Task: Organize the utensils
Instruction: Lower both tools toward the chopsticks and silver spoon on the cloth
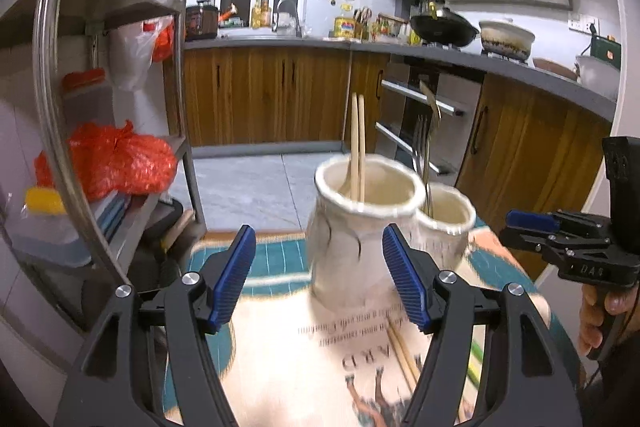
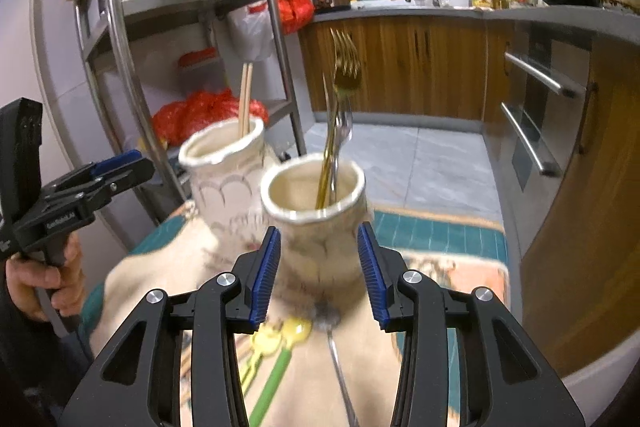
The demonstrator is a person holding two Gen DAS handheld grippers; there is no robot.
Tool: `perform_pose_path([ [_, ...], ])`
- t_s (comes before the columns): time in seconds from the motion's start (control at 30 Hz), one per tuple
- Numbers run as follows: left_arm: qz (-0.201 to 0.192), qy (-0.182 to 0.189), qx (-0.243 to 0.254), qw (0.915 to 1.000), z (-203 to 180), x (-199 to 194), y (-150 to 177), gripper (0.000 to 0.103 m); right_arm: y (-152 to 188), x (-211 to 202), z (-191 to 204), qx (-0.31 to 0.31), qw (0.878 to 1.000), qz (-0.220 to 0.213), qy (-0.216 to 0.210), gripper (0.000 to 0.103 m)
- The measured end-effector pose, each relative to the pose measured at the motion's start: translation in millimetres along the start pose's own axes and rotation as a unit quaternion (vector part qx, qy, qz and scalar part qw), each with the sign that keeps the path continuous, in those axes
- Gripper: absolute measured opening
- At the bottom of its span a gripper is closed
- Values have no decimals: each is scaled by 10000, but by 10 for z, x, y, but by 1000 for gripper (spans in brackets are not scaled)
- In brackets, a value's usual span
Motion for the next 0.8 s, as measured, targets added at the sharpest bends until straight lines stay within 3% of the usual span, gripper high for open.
perform_pose_path([
  [0.43, 1018, 268, -37, 9944, -180, -73, 747, 63, 712, -79, -58, -159, 9949, 990, 125, 44],
  [0.8, 1683, 527, 345, 9837, -538, 21, 1160, 44, 927, 92, -59, -647, 9835, 1677, 221, 43],
])
Point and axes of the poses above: each gripper's, at about its wrist camera, not at the fingertips, and x roughly the way its jaws point, z to its left, y to its underside, the point moved 8 cm from there along x, roughly the way its jaws point, and after that the axes turned 11 degrees about -z, right-handed, at the moved point
